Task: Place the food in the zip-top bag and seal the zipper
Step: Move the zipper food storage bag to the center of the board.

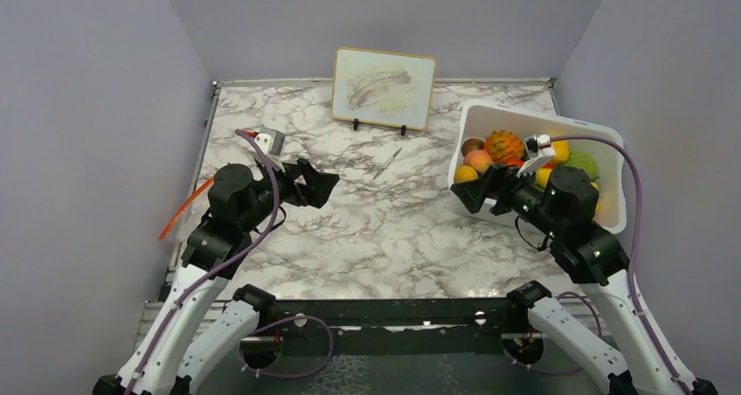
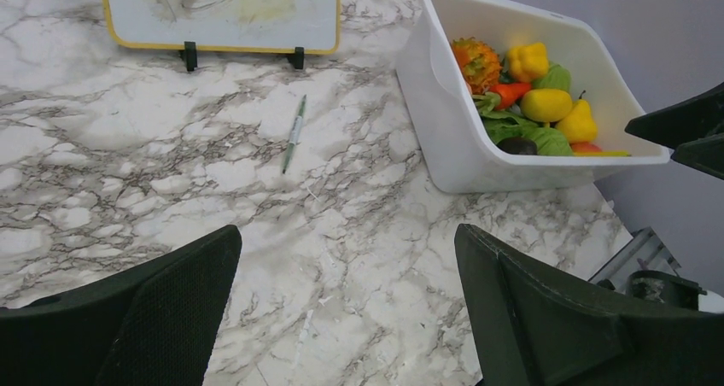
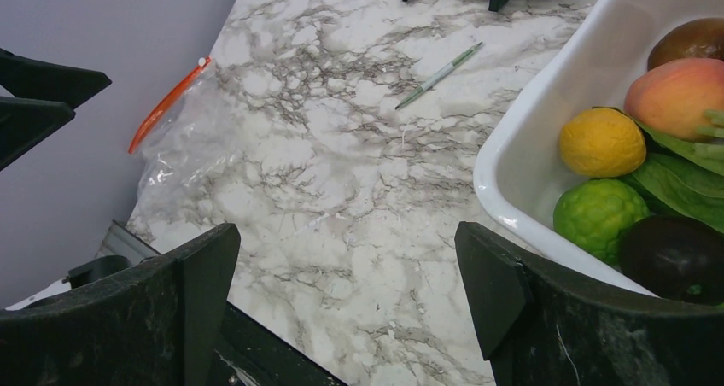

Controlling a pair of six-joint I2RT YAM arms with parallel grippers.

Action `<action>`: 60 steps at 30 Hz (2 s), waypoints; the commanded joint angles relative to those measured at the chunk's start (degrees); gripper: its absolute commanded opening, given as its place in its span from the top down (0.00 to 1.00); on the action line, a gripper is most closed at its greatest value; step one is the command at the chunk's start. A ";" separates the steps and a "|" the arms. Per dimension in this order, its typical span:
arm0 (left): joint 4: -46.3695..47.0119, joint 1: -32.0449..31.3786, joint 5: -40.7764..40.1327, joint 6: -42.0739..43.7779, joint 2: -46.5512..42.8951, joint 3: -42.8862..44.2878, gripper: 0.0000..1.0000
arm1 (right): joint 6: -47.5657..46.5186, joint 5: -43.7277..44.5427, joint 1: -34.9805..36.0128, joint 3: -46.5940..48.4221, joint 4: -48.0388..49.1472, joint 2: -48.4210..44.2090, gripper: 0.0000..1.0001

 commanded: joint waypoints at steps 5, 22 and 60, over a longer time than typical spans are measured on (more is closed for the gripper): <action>-4.91 -0.06 -13.37 -1.23 4.17 0.70 0.01 | -0.01 0.15 -0.34 0.35 0.36 0.30 0.00; -14.51 -0.01 -42.01 -17.16 9.81 -1.73 0.27 | -0.30 -1.18 -0.34 -2.09 2.29 1.01 0.02; -20.44 6.79 -41.57 -23.40 42.62 -2.78 0.32 | -0.90 -4.07 -0.34 -2.56 -0.69 -4.97 0.05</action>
